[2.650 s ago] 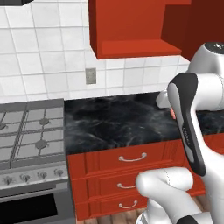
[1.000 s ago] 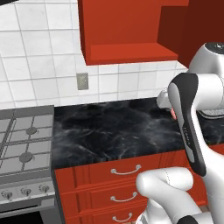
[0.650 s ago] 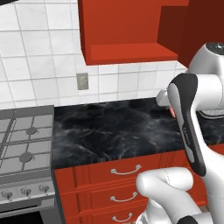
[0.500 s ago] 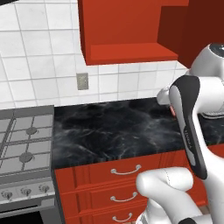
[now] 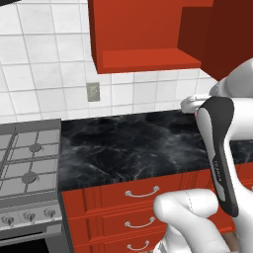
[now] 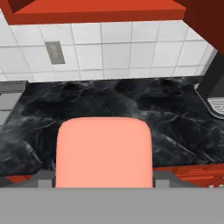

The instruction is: Pick up the dish brush and bar soap from the sink, and place them back in the cabinet, and close the cabinet door.

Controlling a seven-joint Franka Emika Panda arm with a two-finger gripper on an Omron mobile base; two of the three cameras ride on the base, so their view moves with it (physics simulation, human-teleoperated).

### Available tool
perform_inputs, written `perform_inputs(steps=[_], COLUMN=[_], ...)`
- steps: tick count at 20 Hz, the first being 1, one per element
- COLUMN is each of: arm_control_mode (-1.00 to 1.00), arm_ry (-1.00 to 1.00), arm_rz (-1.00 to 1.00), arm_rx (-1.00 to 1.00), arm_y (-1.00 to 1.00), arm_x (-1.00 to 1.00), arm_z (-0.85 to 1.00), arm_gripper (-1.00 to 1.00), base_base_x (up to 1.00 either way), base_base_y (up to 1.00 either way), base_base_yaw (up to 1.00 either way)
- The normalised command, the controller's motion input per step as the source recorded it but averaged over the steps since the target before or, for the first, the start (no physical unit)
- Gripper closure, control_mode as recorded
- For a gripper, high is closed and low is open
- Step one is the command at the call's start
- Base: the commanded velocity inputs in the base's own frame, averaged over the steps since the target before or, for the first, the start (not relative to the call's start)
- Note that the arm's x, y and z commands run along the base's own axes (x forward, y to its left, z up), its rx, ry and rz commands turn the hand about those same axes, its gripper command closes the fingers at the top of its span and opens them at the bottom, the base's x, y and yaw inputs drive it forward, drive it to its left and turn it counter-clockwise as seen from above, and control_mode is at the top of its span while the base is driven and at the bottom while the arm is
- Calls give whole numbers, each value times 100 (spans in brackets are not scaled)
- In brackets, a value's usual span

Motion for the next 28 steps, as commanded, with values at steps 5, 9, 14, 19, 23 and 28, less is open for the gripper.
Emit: perform_inputs(steps=[5,9,14,19,23,28], arm_control_mode=[-100,-100,-100,-100,-100,-100], arm_ry=[-19,-16,-10,-8,-4,-1], arm_rz=[0,0,0,0,0,0], arm_rx=[0,0,0,0,0,1], arm_y=[-3,0,0,0,0,0], arm_x=[1,0,17,41,50,47], arm_z=[21,24,27,15,18,18], arm_gripper=[100,100,100,100,100,100], base_base_x=[0,0,0,0,0,0], base_base_y=[0,0,0,0,0,0], base_base_yaw=[0,0,0,0,0,0])
